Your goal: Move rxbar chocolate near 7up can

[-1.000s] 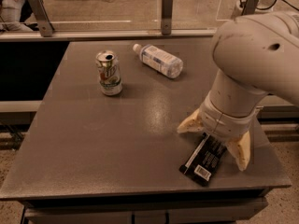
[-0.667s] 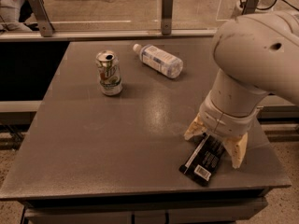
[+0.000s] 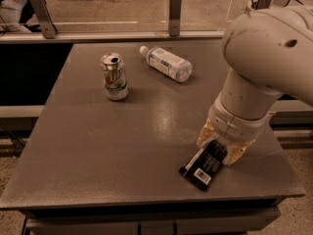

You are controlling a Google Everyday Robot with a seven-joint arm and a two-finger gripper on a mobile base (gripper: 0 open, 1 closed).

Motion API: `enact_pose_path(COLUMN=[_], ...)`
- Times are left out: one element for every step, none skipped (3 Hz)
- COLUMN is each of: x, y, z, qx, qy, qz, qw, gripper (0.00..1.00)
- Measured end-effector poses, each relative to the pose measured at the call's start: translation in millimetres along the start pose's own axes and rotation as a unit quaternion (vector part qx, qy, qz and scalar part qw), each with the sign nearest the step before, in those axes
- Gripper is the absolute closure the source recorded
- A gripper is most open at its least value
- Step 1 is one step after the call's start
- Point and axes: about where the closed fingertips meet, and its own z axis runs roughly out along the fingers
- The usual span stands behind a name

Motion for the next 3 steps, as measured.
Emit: enact_pose_path(x=[1.1, 22.2, 56.3], y=[-1.1, -12.2, -46.2], z=[-3.1, -19.8, -44.2], qx=[0.006, 0.008, 0.032], qy=[-0.006, -0.004, -0.003], qz=[0.003, 0.011, -0.005], qw=[1.0, 0.9999, 0.9995], gripper=[1.0, 1.0, 1.0])
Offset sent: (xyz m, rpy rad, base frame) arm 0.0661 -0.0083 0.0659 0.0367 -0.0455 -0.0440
